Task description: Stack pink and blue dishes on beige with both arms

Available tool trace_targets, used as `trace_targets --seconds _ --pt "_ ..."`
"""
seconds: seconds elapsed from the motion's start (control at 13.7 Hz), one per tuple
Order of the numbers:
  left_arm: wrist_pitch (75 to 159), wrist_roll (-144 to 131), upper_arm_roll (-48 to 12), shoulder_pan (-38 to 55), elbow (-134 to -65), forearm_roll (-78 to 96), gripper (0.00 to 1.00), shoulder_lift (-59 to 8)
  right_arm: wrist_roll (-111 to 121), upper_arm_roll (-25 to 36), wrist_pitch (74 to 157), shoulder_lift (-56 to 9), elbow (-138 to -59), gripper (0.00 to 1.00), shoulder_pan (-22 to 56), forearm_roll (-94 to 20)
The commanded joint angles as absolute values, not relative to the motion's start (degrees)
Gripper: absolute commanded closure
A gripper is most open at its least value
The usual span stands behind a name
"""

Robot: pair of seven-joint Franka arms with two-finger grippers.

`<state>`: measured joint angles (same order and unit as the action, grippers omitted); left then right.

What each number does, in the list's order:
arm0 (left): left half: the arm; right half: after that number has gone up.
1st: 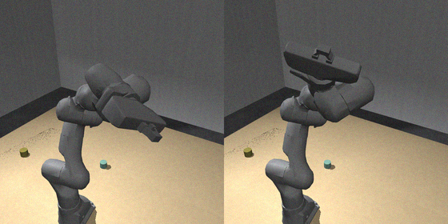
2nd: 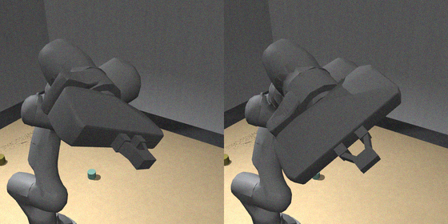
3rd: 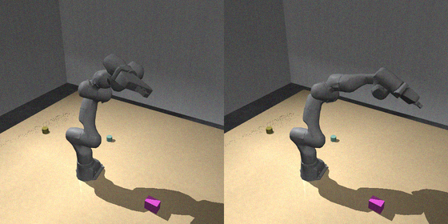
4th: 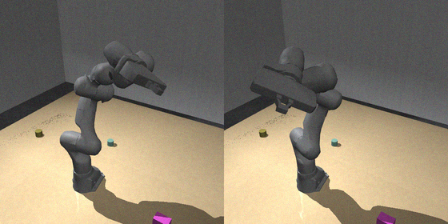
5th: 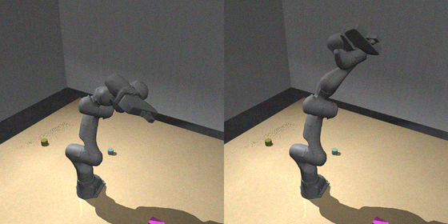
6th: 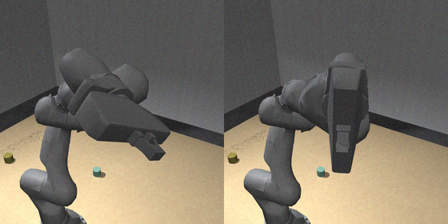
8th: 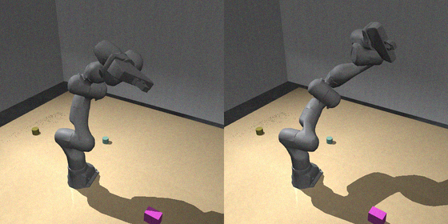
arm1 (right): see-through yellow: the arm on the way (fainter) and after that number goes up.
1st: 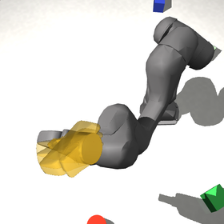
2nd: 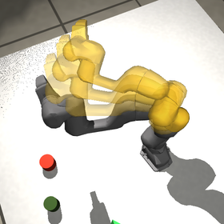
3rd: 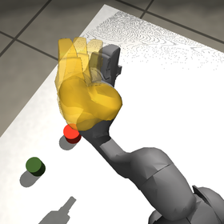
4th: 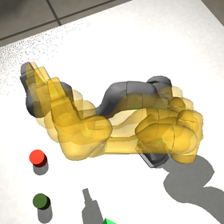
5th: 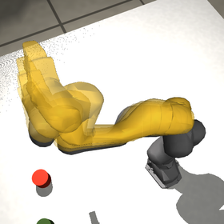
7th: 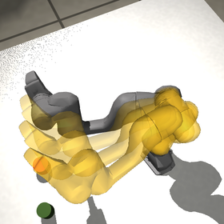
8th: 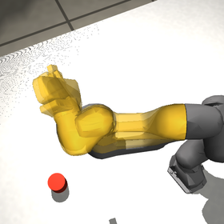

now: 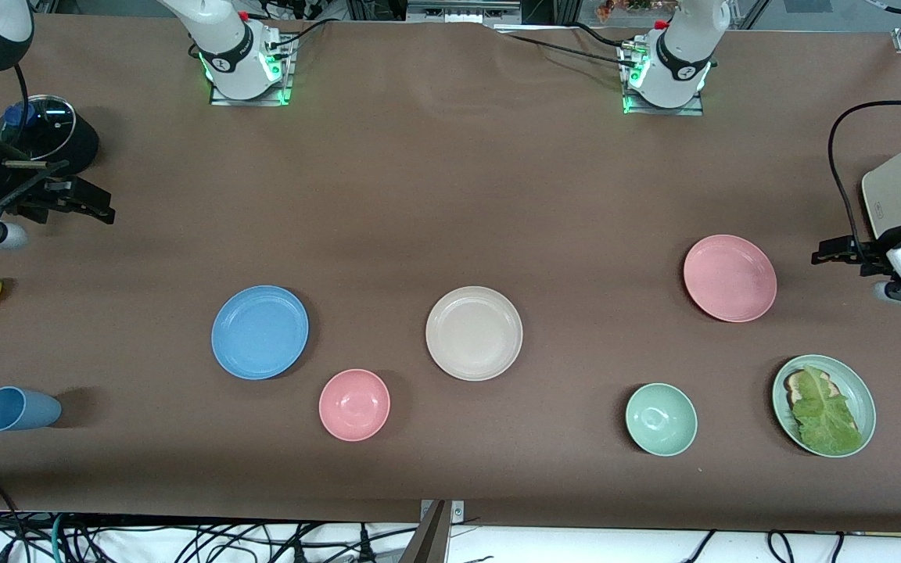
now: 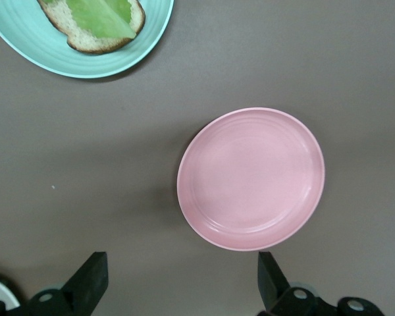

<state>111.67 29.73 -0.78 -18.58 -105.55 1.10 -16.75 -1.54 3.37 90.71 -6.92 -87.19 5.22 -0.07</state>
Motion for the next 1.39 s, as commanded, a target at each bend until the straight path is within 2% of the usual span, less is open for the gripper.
trace_targets --seconds 0.0,0.51,1.31 --pt "118.71 33.30 -0.88 -19.42 -113.01 3.08 0.00 -14.77 -1.14 3.34 90.26 -6.42 -87.45 0.00 5.01 -0.18" --pt "133.23 33.57 -0.88 -19.86 -123.74 4.66 0.00 -15.38 -1.05 3.34 90.53 -6.68 -87.28 0.00 4.92 -0.35" --pt "141.76 43.59 -0.97 -22.06 -123.49 12.13 0.00 -24.43 -1.05 3.43 91.32 -8.26 -86.84 0.00 4.39 -2.55"
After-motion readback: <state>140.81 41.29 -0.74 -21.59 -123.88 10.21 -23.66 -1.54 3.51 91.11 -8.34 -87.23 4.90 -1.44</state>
